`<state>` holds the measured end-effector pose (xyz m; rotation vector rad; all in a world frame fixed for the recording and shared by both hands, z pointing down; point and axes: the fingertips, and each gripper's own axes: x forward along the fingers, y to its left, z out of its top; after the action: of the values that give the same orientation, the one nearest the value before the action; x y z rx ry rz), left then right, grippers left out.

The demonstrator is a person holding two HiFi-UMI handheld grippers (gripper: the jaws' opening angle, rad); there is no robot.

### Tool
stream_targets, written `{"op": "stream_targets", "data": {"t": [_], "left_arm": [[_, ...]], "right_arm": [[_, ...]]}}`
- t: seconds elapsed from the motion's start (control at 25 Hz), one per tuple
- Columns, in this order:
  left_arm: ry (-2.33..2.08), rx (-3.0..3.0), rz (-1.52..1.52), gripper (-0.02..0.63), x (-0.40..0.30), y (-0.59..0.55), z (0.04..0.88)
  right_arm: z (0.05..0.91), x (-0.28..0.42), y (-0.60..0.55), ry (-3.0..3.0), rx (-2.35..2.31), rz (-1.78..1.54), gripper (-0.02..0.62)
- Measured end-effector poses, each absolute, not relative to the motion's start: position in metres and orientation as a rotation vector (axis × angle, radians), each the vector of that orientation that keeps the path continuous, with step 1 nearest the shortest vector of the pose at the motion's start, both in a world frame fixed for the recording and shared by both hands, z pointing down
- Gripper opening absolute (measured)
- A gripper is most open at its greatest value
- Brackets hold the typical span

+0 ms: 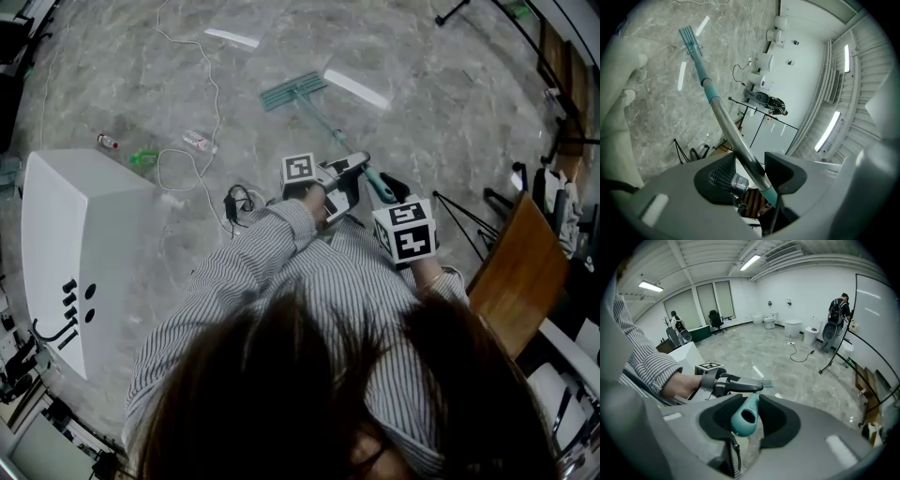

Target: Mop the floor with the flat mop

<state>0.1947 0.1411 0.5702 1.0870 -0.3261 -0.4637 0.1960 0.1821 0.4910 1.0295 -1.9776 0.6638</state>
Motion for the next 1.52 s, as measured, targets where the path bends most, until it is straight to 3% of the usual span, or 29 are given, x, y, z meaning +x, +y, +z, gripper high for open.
{"op": "stream_targets", "data": {"t": [0.44,1.2,1.52], "left_arm": [[-0.501,1.071,-0.518,0.189,0.118,0.024,0.619],[-0.644,1.098,-0.435,0.178,-0.139,-0.408,0.652],[-0.654,1.149,-0.296,0.179,-0.191,-0.497,0.671]], "right_arm": [[0.530,0.121,0.074,-1.944,0.968,0.656,0.114],[0.562,-0.136,-0.356,-1.887,0.980,0.615,0.117],[0.587,-0.191,-0.444,-1.839,0.934,0.581,0.117]]}}
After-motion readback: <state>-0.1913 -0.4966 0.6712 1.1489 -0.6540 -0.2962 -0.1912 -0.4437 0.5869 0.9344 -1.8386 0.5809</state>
